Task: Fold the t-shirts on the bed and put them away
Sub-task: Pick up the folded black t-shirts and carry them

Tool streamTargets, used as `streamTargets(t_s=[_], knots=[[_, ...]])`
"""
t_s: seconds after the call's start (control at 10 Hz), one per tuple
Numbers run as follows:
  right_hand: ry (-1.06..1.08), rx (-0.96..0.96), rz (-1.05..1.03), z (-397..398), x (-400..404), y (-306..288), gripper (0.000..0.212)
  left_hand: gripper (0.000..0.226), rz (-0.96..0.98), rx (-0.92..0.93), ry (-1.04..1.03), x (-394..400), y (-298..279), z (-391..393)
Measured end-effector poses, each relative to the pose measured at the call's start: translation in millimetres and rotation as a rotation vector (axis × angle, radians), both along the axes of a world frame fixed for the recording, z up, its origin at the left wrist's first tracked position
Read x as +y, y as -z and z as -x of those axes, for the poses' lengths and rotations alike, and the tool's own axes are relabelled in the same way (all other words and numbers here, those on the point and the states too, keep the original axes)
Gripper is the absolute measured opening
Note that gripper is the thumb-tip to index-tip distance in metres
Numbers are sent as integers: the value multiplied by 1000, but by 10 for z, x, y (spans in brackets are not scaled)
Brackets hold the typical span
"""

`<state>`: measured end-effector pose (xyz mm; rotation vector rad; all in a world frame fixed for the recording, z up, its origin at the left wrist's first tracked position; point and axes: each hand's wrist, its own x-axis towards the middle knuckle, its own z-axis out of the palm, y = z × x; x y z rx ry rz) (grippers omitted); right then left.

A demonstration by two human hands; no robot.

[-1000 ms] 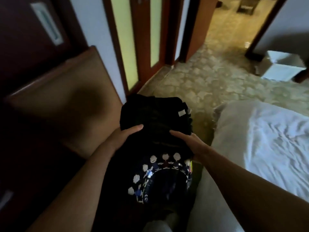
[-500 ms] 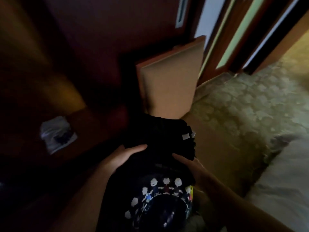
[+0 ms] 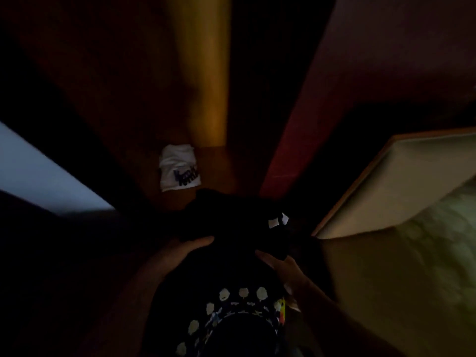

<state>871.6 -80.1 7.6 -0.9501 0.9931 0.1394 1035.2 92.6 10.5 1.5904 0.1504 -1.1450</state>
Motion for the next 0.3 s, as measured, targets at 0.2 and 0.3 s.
streamTargets(t_s=[0.2, 0.3], knots=[[-181, 11, 35, -692, -205, 166, 23, 29, 11, 68, -208, 76, 189, -325], [-234, 31, 84, -1041, -308, 278, 35, 31, 13, 20, -253, -3, 381, -483]])
